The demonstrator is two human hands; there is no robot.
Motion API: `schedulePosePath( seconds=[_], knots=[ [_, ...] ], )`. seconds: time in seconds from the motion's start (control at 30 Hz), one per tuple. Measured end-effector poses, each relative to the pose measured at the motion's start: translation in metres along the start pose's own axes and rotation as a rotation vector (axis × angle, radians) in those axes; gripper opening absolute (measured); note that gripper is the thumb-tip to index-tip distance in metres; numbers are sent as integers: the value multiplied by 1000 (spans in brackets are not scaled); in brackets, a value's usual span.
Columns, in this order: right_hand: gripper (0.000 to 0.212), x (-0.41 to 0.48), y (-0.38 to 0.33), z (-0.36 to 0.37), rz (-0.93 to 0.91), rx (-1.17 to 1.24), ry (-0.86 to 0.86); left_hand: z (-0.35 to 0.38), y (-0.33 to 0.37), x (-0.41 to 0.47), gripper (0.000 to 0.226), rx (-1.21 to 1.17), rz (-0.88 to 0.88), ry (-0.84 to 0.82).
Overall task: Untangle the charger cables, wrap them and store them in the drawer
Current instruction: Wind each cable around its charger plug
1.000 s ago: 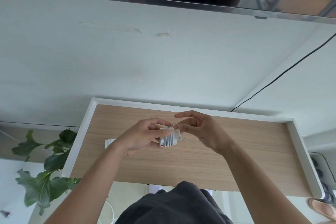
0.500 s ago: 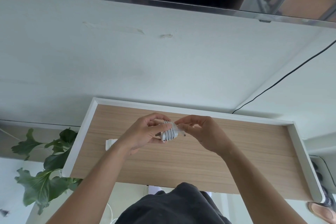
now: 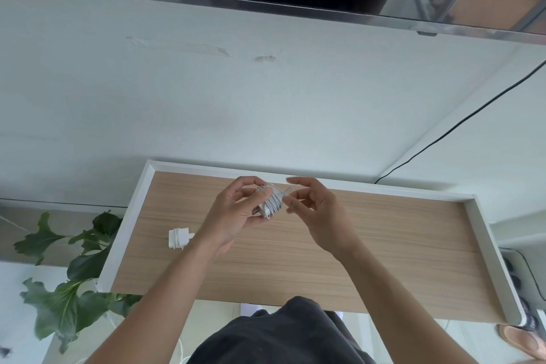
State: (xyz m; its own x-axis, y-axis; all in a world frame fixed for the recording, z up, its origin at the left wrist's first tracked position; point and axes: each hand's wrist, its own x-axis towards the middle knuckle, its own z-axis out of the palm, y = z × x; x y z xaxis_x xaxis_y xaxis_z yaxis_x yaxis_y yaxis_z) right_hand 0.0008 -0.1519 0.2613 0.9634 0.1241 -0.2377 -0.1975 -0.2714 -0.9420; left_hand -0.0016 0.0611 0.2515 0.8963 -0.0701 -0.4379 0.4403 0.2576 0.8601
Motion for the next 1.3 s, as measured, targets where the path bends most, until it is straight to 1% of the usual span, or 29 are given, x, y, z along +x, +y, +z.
schedulePosePath(
  seconds=[0.07,0.23,0.33,0.47,0.57,0.73,0.93,1.07,1.17,1.23,1.3],
  knots=[
    [35,3,3,3,-11,-24,51,2,-3,0,23,-19,19,19],
    [20,6,7,12,5,-90,156,6,-14,1,27,-89,28,105],
    [14,6,7,18,10,-98,195,9,-16,1,23,-100,50,151],
    [6,3,2,23,13,-67,139,11,-16,2,20,-98,81,196],
    [3,3,-2,18,4,-28,59,8,-14,2,23,-82,87,187],
    [8,5,-3,0,8,-54,-41,3,-13,0,28,-59,101,131],
    [11,5,-1,0,5,-165,-12,1,-17,5,30,-81,60,100],
    [15,5,1,1,2,-245,-24,-4,-21,7,32,-74,37,72],
    [17,6,6,1,26,-182,-15,-6,-24,7,36,-83,25,56],
    [22,7,11,2,78,-131,-14,-7,-28,8,39,-87,11,58],
    [25,9,18,5,136,-99,-49,-9,-33,9,40,-88,-18,79]
  ],
)
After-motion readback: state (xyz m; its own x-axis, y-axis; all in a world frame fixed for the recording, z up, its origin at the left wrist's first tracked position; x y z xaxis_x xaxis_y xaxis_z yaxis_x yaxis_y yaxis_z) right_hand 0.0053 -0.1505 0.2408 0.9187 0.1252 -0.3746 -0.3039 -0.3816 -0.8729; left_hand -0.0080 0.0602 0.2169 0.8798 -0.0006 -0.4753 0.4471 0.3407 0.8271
